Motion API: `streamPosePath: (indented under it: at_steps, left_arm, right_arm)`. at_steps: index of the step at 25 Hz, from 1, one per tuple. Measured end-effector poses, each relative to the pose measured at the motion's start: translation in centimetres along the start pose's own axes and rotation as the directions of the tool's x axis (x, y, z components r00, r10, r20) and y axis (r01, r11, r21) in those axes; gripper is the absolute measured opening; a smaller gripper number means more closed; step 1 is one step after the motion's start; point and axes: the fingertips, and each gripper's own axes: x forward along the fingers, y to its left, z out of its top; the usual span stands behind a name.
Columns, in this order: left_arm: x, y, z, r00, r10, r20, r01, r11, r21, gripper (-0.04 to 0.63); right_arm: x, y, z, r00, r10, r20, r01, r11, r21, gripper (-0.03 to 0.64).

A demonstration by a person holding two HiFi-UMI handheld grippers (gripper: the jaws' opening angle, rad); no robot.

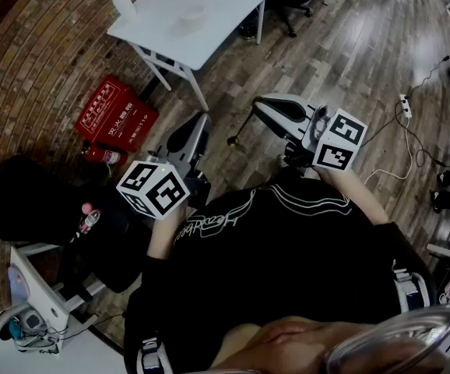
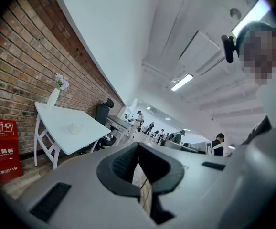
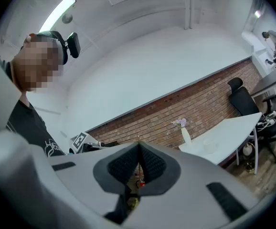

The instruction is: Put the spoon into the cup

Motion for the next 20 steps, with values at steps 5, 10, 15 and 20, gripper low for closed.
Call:
streamPosePath:
  at_steps: [5,10,15,20]
  left_arm:
    - [0.3,0.1,-0.3,1.0,0.004,-0.005,-0.004,1.0,-0.003,0.003]
    - [1.3,0.4,-0.4,1.0,0.015,-0.014,-0.015,1.0,-0.001,0.004]
    - [2.1,0.4,-0.2,0.999,0.036,-0.014,-0.036,0.999,0.007,0.004]
    - [5.1,1.4,0.6,0.997,0.073,-0.013,-0.073,0.997,0.001,0.004]
  right_arm:
    - [0.0,-0.1,-0.3,1.0,0.005,-0.004,-0.005,1.0,0.015,-0.003]
    - [-0.1,-1.5,-0.4,1.0,-0.005,-0.007,0.005,1.0,0.029,-0.003]
    - [-0.3,-2.6,0.1,1.0,-0.009,-0.001,0.009,1.0,0.015,-0.003]
    - [0.0,-6.0,1.4,1.0,0.021,0.001,-0.021,0.999,0.03,-0.003]
